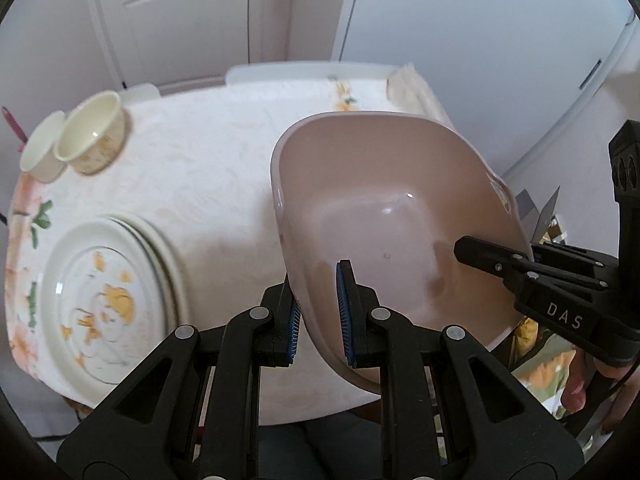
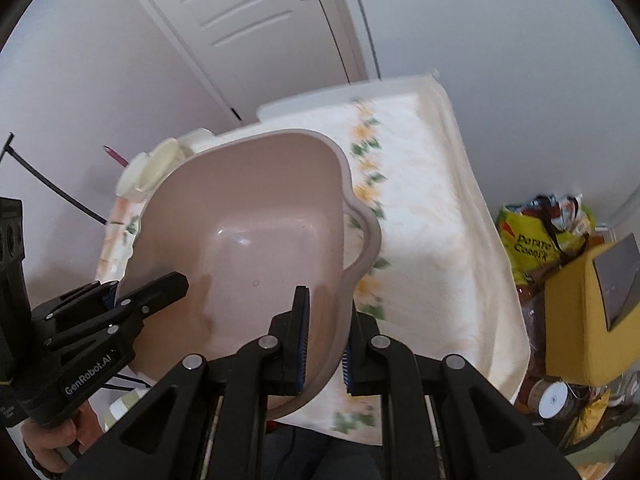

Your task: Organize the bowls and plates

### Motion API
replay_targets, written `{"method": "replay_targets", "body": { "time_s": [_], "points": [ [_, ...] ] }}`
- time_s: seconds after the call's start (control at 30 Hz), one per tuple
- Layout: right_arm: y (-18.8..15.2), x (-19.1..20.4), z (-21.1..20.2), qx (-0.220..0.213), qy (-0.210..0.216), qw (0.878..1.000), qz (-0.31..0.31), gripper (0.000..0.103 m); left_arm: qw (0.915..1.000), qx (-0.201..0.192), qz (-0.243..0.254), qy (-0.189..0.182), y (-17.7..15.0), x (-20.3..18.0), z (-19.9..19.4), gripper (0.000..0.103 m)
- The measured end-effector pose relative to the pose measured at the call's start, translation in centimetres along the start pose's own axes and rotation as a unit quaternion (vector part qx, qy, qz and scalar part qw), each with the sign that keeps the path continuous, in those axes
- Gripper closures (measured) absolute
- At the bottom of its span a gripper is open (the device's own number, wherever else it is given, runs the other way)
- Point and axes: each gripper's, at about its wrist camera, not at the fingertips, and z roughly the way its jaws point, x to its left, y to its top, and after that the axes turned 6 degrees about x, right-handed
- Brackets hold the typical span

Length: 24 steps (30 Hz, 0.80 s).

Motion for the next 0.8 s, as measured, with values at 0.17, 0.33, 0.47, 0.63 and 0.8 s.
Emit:
{"method": "replay_targets", "body": {
  "time_s": [0.17, 0.33, 0.47, 0.63, 0.8],
  "points": [
    [-0.2, -2.1, 1.3, 0.013, 0.004, 1.000, 0.009, 0.090, 0.9998, 0.018, -0.005, 0.004, 0.1, -0.8, 2.1, 0.088],
    [-0.2, -2.7, 1.9, 0.016, -0.008, 1.000, -0.002, 0.090, 0.9995, 0.028, -0.007, 0.012, 0.5, -1.4, 3.7, 0.088],
    [-0.2, -3.3, 2.8, 0.027, -0.006, 1.000, -0.002, 0.090, 0.9991, 0.039, -0.016, 0.009, 0.3, -0.7, 5.2, 0.088],
    [-0.8, -3.7, 4.1, 0.033, -0.012, 0.999, 0.002, 0.090, 0.9988, 0.046, -0.016, 0.002, -0.2, -0.3, 6.8, 0.088],
    [-1.2, -4.1, 4.4, 0.023, -0.003, 1.000, 0.019, 0.090, 0.9988, 0.046, -0.014, -0.010, -0.5, -0.1, 7.8, 0.088]
  ]
}}
